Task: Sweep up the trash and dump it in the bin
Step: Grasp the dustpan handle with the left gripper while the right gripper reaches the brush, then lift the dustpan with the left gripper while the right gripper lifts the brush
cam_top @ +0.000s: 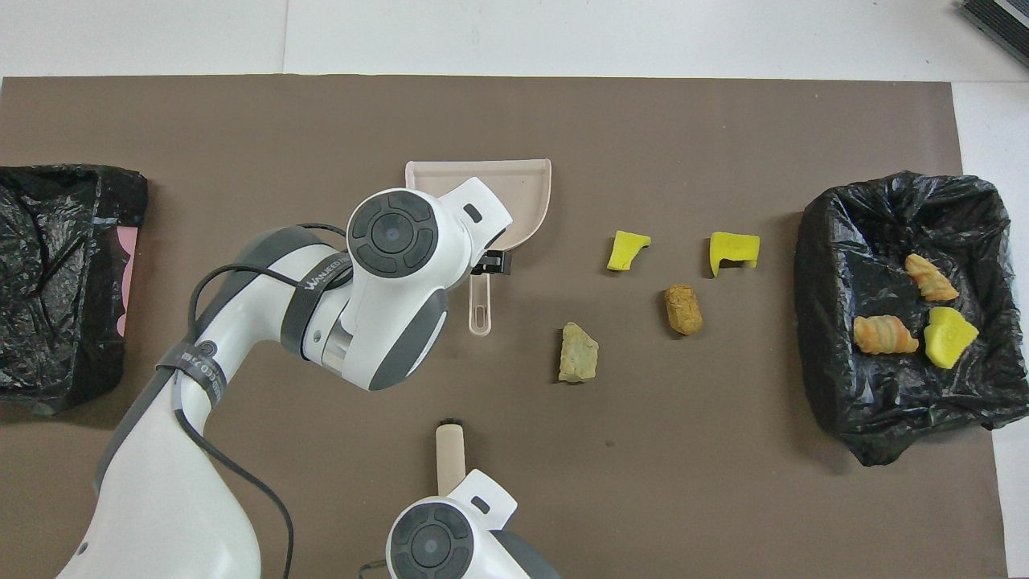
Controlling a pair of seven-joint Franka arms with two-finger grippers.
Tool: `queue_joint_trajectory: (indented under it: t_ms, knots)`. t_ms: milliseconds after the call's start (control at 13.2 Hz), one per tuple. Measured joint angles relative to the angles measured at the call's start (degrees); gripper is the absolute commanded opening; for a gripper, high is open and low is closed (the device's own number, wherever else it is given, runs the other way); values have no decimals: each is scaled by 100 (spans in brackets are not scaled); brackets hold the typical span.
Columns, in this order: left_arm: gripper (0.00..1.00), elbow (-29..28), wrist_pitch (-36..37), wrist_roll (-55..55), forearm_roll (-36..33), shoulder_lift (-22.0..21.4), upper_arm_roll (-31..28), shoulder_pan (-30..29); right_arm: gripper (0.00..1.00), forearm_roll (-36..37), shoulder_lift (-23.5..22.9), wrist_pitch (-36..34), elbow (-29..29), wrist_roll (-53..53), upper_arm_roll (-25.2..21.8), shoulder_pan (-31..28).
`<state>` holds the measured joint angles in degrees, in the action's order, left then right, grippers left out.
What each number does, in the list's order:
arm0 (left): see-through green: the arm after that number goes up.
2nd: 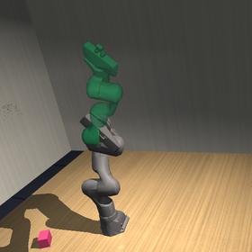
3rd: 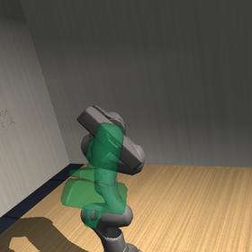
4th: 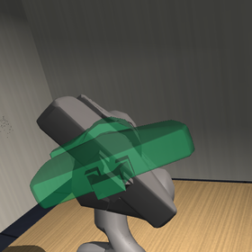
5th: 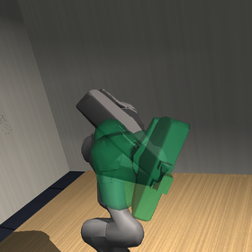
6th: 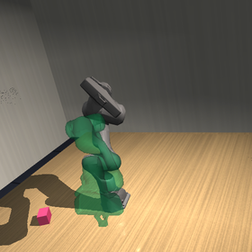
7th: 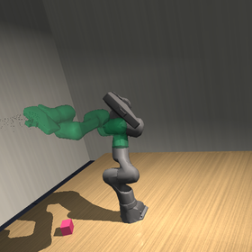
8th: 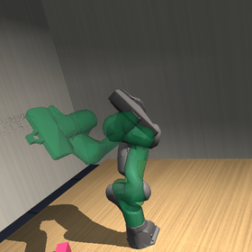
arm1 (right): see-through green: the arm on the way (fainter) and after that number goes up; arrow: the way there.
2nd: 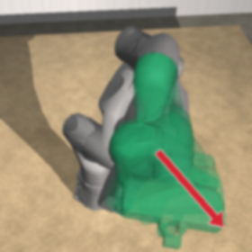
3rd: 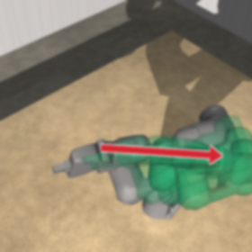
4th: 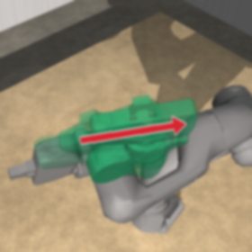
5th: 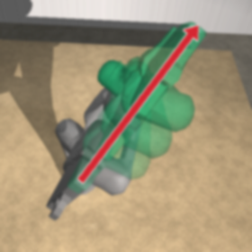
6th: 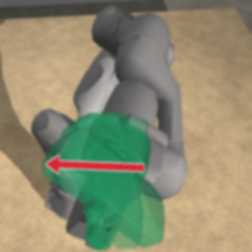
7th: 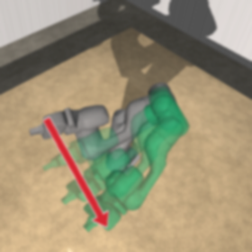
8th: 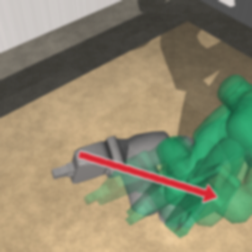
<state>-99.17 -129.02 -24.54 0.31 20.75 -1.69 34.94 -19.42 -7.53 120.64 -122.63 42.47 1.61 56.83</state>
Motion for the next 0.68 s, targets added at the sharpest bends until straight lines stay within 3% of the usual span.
queue_joint_trajectory:
  t_ms: [227,378,529,680]
  knots:
    - [100,-119,-371,-316,0,167,4,175,24,-182,16,8,-55,9,1,99]
    - [69,-126,-430,-399,0,244,0,227,0,-186,34,8,-76,12,1,147]
    - [49,-139,-432,-412,0,252,-14,227,0,-189,59,14,-146,28,2,158]
    - [20,-146,-431,-412,0,252,-39,227,0,-189,89,14,-182,121,-1,156]
